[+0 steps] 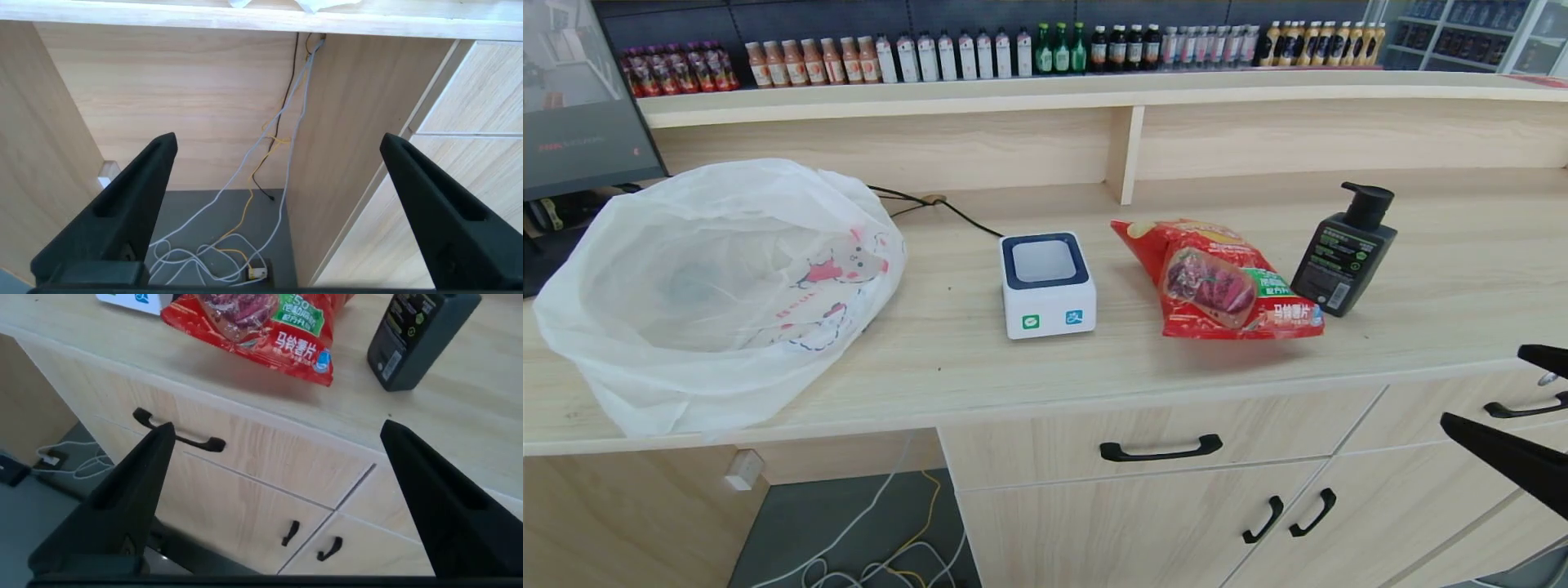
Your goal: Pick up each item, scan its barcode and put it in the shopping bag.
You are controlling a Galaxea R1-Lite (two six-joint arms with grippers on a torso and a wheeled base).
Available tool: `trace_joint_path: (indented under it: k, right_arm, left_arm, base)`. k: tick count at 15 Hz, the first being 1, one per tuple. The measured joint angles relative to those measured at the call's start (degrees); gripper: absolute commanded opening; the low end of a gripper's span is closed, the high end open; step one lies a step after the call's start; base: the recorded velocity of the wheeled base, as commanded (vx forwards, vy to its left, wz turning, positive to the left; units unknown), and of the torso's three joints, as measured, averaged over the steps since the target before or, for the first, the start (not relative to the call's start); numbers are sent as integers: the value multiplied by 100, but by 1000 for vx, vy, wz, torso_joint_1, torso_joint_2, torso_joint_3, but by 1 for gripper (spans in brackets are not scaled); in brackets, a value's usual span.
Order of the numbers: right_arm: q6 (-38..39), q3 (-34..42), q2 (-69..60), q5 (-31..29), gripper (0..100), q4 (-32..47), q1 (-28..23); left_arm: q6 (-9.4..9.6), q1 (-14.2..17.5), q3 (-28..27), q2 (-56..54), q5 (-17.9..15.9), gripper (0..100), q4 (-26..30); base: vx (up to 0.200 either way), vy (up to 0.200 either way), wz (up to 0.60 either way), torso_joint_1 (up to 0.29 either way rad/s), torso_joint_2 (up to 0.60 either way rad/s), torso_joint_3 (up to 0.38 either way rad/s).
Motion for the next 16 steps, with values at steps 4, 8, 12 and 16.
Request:
trace_joint_path:
  k: [4,8,12,16]
  right_arm:
    - [729,-761,1069,16,100,-148,456]
    - [806,-2087,2032,-26,100,139,540]
    - [816,-2918,2793,-193,100,473,858]
    - [813,-3404,3394,-272,100,547,995]
  left_arm:
    - [2,4,0,0,0,100,0]
    - [-2,0,0,0,0,100,0]
    - [0,4,0,0,0,100,0]
    - [0,4,0,0,0,100,0]
  base:
    - [0,0,0,0,0,0]
    - [0,0,0,0,0,0]
    - [0,0,0,0,0,0]
    - [0,0,0,0,0,0]
